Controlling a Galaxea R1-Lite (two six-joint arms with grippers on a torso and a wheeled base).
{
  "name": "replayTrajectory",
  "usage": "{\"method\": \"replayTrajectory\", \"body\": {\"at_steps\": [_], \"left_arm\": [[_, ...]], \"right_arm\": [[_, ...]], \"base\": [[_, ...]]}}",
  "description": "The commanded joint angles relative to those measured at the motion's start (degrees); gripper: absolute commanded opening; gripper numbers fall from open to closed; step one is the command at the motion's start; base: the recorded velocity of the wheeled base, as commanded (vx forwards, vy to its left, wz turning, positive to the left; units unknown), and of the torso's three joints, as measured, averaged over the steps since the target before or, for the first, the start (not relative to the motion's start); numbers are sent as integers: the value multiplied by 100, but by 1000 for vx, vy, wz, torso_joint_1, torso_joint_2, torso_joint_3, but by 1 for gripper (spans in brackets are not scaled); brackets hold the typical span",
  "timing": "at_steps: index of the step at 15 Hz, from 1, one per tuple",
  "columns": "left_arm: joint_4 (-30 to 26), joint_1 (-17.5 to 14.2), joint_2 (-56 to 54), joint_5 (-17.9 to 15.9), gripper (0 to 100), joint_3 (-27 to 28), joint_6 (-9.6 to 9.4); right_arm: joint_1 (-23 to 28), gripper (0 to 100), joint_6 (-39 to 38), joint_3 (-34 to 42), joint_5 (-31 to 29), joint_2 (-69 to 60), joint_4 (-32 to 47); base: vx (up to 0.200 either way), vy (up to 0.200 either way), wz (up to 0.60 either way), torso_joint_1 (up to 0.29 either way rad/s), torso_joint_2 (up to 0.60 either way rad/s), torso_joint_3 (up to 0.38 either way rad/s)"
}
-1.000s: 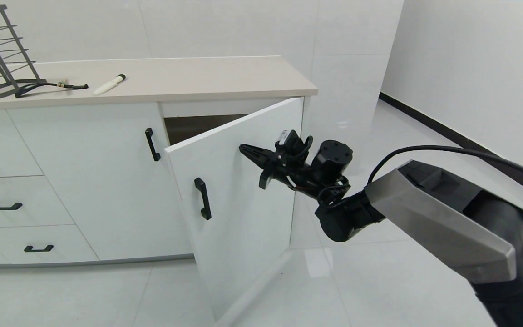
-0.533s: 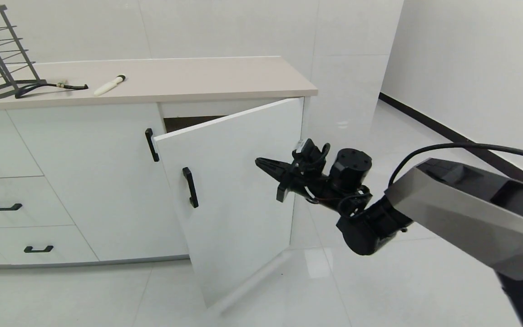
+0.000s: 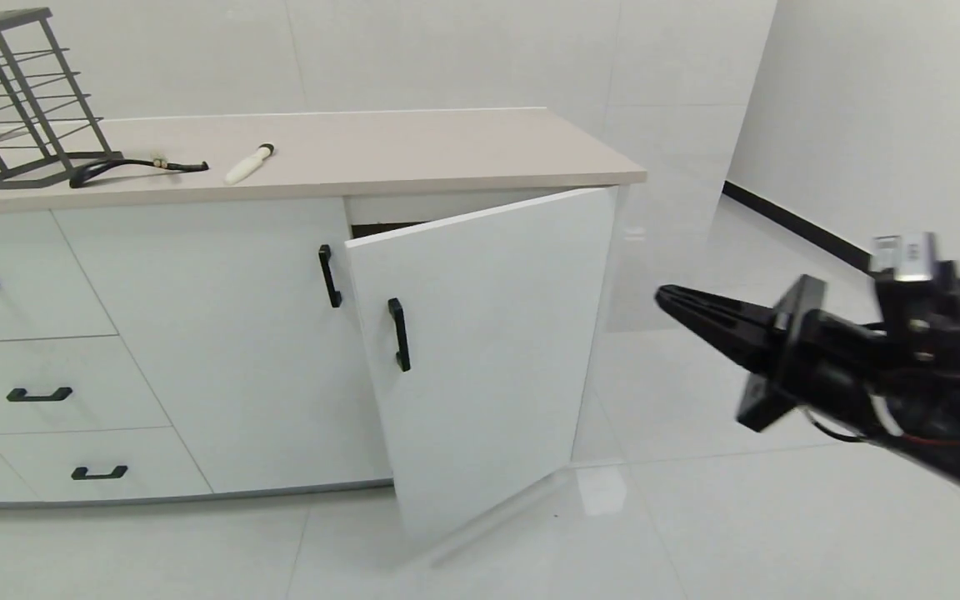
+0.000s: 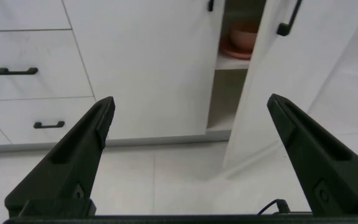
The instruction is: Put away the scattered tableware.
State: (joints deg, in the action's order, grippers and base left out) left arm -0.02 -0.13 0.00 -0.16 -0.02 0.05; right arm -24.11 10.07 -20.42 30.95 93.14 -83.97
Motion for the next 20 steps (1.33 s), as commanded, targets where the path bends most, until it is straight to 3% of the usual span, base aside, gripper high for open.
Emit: {"method": "replayTrajectory", "body": {"at_steps": [1, 3, 5, 7, 8, 11, 15, 16, 17, 18, 20], "left_arm": [[-6, 5, 0, -11, 100, 2, -22], [-6, 5, 0, -11, 100, 2, -22], [-6, 5, 0, -11, 100, 2, -22], [2, 5, 0, -11, 100, 2, -22], [2, 5, 0, -11, 100, 2, -22], [2, 5, 0, -11, 100, 2, -31], [2, 5, 0, -2, 100, 2, -31], [2, 5, 0, -11, 100, 2, -31], [2, 5, 0, -2, 100, 2, -22], [2, 5, 0, -2, 100, 2, -22], [2, 5, 0, -2, 100, 2, -22]], "right_arm": [[847, 0, 21, 1550, -10, -2546, 65], [1445, 0, 21, 2042, -10, -3557, 197], [2051, 0, 13, 2042, -28, -5209, 1190], [2183, 0, 4, 2042, -72, -6229, 2121], [2420, 0, 4, 2042, -116, -7116, 2983], [2701, 0, 13, 2042, -239, -8215, 4301], [2833, 0, -31, 2042, -388, -8760, 5294], [2833, 0, -31, 2042, -687, -8769, 6077], [2807, 0, 48, 2042, -599, -8769, 6534], [2376, 0, 232, 2042, -221, -8988, 7035], [2394, 0, 267, 2042, -160, -9243, 7404]], "base": [[200, 200, 0, 2, -2, 7], [200, 100, 0, 5, 5, 2], [200, 0, 0, 2, 2, 9], [200, 200, 0, 5, 10, 5], [0, 200, 0, 2, 2, 2], [0, 200, 0, 4, 2, 2], [0, 0, 0, 0, 0, 0], [0, 0, 0, 0, 0, 0], [0, 0, 0, 0, 0, 0], [0, 0, 0, 0, 0, 0], [0, 0, 0, 0, 0, 0]]}}
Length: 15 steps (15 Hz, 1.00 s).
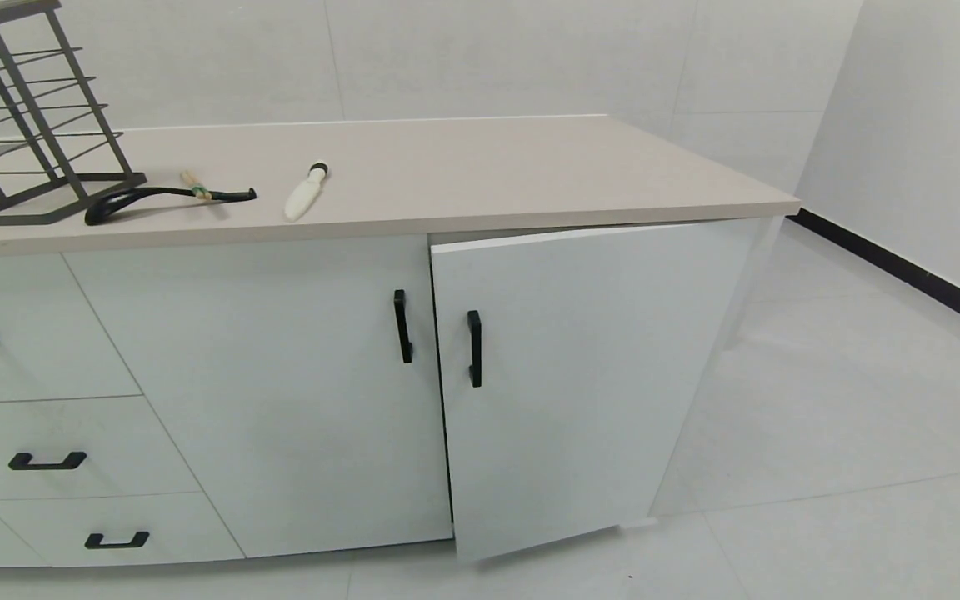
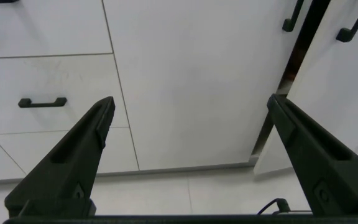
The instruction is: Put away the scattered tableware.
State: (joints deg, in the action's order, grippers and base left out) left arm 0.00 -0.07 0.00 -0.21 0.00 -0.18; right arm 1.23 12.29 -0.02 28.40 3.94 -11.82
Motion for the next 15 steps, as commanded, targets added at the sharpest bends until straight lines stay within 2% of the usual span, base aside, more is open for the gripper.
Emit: {"method": "replayTrajectory", "body": {"at_steps": [1, 3, 5, 12, 15], "left_arm": [[0, -1, 0, 3, 100, 0, 1], [0, -1, 0, 3, 100, 0, 1], [0, -1, 0, -6, 100, 0, 1], [0, -1, 0, -6, 100, 0, 1], [0, -1, 0, -6, 100, 0, -8]], "right_arm": [[-123, 0, 63, 2, -37, -332, 365], [-123, 0, -411, -15, -1838, -332, 980], [-123, 0, -1123, 2, -2612, -332, 1174], [-132, 0, -1229, -6, -2673, -332, 1209], [-123, 0, -1238, -6, -2682, -323, 1209]], "base": [[0, 0, 0, 0, 0, 0], [0, 0, 0, 0, 0, 0], [0, 0, 0, 0, 0, 0], [0, 0, 0, 0, 0, 0], [0, 0, 600, 2, 4, 1]]}}
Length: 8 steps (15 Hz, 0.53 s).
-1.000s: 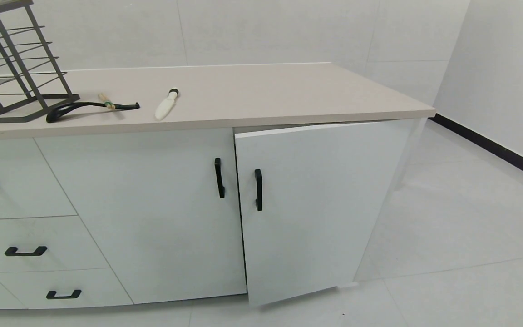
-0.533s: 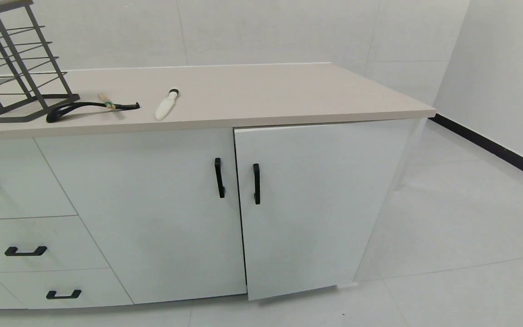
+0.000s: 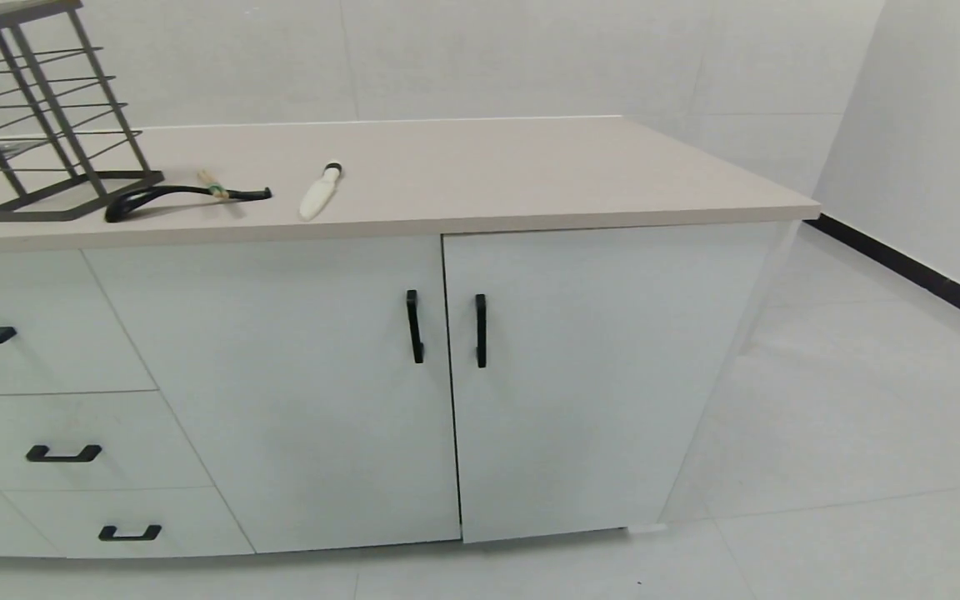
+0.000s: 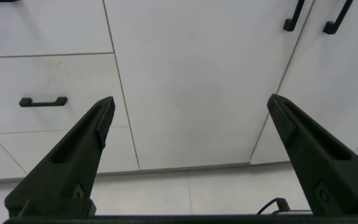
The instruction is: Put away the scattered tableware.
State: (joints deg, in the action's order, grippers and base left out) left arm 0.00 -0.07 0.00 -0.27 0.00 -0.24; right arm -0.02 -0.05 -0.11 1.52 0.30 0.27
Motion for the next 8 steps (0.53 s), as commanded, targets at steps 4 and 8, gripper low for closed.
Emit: {"method": "replayTrajectory", "body": {"at_steps": [4, 8], "left_arm": [[0, -1, 0, 9, 100, 0, 7], [0, -1, 0, 9, 100, 0, 7]], "right_arm": [[2, 0, -13, 2, 6, 31, 8], [2, 0, -13, 2, 6, 40, 8]], "base": [[0, 0, 450, -1, 3, 2], [200, 200, 0, 1, 1, 1]]}}
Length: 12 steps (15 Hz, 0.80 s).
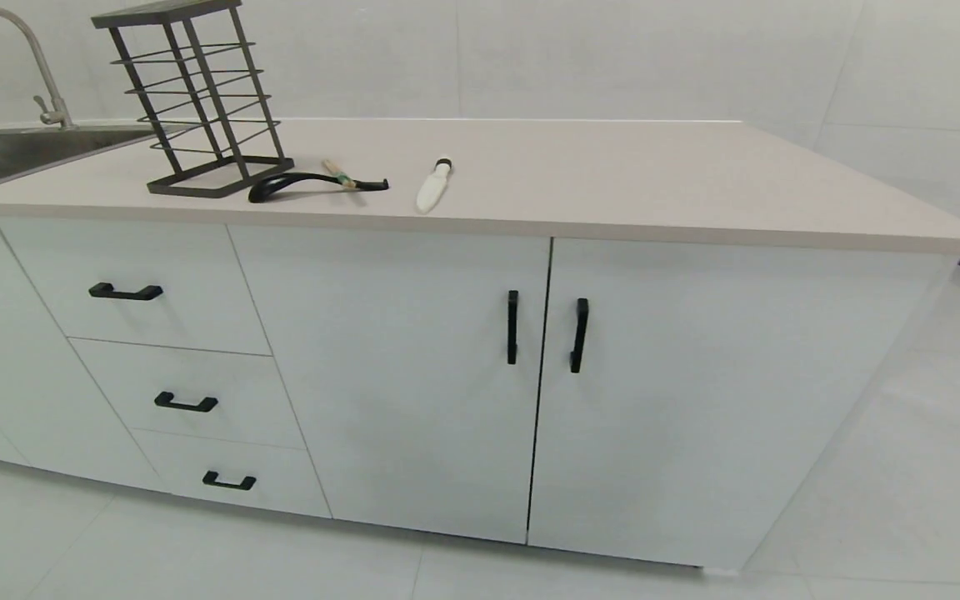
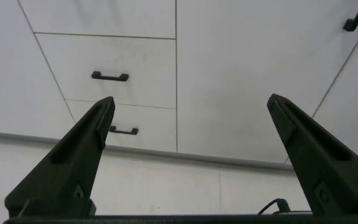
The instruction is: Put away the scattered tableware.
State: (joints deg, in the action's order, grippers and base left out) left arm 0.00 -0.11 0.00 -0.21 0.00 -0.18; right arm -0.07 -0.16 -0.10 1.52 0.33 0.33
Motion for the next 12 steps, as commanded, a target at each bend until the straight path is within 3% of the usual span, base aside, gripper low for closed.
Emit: {"method": "replayTrajectory", "body": {"at_steps": [1, 2, 12], "left_arm": [[0, 2, 0, 3, 100, 0, 1], [0, 2, 0, 3, 100, 0, 1], [0, 2, 0, 3, 100, 0, 1]], "right_arm": [[7, 0, -2, 1, 6, 29, 2], [7, 0, -2, 1, 6, 37, 2], [7, 0, -2, 1, 6, 29, 2]], "base": [[200, 200, 0, 2, 2, -2], [200, 200, 0, 2, -2, -2], [0, 200, 0, 3, 0, 3]]}}
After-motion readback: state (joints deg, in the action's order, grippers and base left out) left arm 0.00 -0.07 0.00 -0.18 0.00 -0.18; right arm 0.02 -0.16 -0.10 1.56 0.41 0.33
